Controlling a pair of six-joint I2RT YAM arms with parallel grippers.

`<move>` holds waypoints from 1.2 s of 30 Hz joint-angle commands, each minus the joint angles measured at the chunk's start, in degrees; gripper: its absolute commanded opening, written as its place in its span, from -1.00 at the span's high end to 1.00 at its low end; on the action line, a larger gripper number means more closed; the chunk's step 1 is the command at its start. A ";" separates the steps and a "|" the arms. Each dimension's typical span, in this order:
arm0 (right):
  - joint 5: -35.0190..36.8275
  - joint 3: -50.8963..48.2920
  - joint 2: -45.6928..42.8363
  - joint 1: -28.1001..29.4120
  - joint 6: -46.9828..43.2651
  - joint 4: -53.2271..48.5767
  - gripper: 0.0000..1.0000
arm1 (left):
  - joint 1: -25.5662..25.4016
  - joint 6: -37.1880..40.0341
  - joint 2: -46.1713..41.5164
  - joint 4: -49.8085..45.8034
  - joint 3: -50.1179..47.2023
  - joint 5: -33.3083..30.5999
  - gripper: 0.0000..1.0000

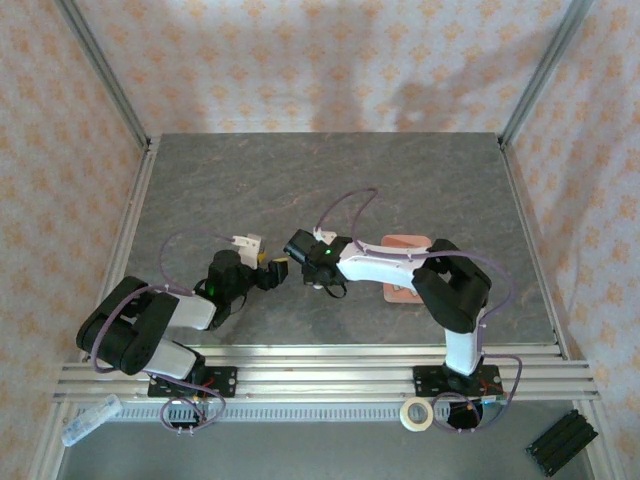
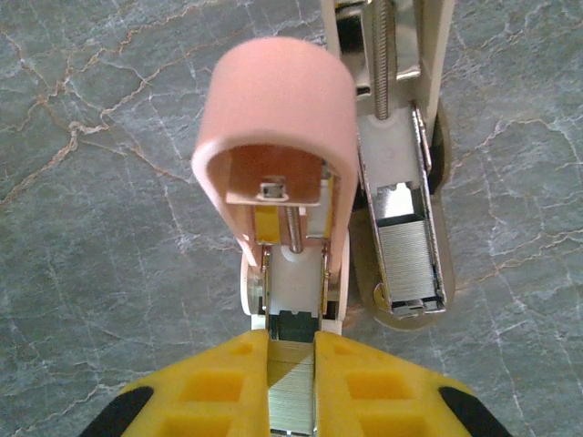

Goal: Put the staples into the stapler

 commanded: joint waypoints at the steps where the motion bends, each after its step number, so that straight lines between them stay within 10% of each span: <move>1: 2.24 0.98 0.99 -0.32 0.68 -3.02 0.65 | -0.52 0.97 -0.12 0.93 0.89 0.56 -0.50; 36: -7.37 -3.28 -2.78 -4.52 2.69 2.35 0.68 | -0.54 0.40 0.49 1.12 1.77 1.48 -0.49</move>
